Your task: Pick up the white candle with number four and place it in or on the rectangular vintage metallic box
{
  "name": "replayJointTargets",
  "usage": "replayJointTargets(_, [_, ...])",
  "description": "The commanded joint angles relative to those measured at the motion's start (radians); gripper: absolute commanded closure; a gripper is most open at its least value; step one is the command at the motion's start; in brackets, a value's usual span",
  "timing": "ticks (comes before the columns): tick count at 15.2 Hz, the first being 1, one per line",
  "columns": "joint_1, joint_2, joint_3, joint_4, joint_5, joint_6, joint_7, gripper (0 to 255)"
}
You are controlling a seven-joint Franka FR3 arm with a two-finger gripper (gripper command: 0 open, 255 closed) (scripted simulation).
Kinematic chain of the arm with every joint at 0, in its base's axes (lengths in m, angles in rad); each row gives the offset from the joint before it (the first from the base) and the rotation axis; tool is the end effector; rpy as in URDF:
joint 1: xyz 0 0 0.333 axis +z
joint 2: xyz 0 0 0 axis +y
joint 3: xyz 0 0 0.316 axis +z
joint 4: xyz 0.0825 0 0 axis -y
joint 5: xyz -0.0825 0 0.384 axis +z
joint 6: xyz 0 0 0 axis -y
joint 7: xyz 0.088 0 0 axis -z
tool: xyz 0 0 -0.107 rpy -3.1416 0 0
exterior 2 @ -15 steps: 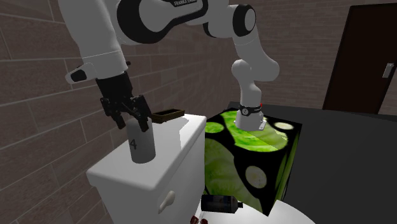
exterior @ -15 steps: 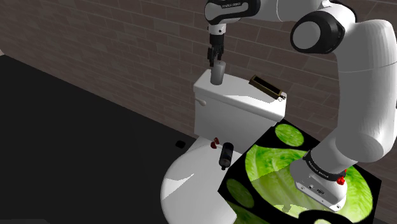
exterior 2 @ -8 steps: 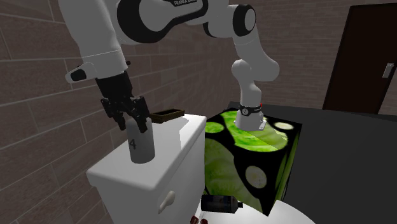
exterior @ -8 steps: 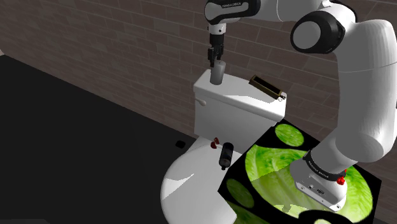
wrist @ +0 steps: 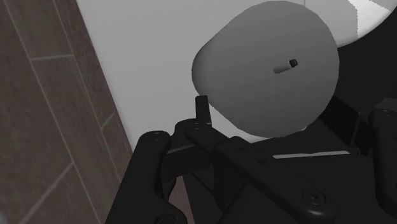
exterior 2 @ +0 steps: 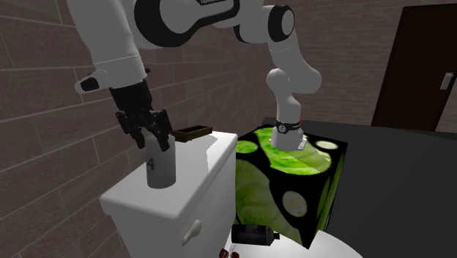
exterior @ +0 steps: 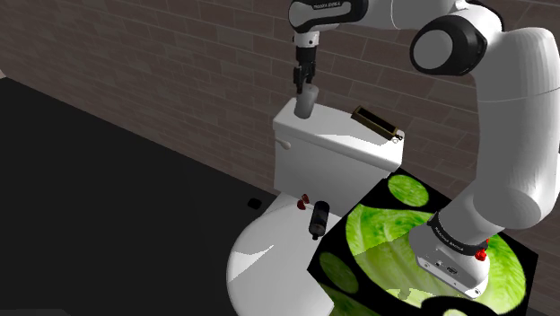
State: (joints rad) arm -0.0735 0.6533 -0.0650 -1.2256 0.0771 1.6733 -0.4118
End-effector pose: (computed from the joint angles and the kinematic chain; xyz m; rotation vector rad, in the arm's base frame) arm 0.7084 -0.0799 0.3739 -3.0122 -0.4043 0.2854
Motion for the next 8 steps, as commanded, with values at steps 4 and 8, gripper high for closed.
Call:
replayJointTargets(4, [-0.001, -0.008, 0.0, 0.053, -0.001, -0.061, 0.003, 255])
replayJointTargets(8, [-0.003, -0.009, 0.0, 0.106, -0.001, -0.114, 0.005, 255])
